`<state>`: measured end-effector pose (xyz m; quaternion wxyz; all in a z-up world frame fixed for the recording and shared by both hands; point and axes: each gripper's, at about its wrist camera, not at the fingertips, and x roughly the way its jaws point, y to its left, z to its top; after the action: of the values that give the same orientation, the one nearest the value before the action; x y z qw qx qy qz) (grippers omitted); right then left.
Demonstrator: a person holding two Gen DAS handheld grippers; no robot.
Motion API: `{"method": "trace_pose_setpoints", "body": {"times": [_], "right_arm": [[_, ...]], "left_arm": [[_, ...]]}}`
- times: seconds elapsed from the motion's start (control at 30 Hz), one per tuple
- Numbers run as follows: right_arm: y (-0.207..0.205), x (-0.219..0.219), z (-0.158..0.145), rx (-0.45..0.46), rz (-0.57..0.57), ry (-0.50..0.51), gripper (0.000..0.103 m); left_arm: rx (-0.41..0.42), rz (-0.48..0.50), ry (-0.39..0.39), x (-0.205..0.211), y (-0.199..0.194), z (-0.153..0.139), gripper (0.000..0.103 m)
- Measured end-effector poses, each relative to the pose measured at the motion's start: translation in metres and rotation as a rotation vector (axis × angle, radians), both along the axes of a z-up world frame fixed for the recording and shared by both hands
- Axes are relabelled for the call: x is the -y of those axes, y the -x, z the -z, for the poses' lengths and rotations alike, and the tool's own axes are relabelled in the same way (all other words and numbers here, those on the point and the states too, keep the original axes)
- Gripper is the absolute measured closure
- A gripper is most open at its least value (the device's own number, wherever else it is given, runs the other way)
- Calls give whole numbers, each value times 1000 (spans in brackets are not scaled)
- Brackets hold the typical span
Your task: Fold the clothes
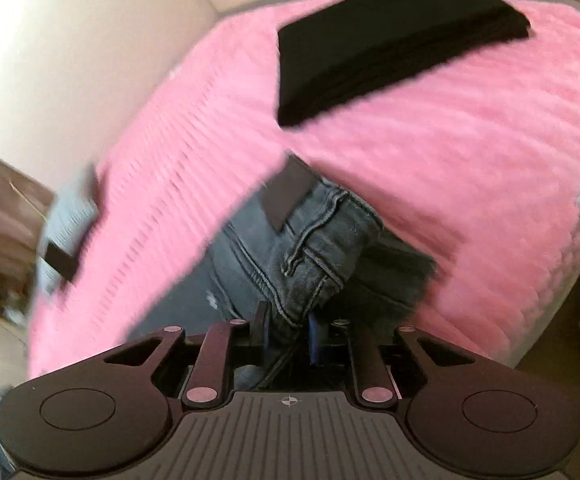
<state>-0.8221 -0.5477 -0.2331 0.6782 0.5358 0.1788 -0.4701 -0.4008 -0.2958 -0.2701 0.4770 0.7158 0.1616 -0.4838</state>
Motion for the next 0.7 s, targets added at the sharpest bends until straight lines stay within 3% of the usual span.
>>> {"method": "trace_pose_setpoints", "body": {"times": [0.1, 0.37, 0.5, 0.6, 0.7], "right_arm": [[-3, -16, 27, -34, 37, 29, 87], [-35, -67, 47, -160, 197, 324, 82], [-60, -96, 52, -272, 252, 461, 45], [-85, -119, 54, -348, 180, 578, 45], [-118, -140, 47, -391, -43, 734, 45]], "left_arm": [[-2, 41, 28, -17, 6, 28, 99], [-30, 101, 241, -59, 12, 72, 99], [-19, 119, 330, -72, 12, 84, 99], [-22, 112, 397, -79, 13, 89, 99], [-28, 119, 445, -84, 12, 94, 99]]}}
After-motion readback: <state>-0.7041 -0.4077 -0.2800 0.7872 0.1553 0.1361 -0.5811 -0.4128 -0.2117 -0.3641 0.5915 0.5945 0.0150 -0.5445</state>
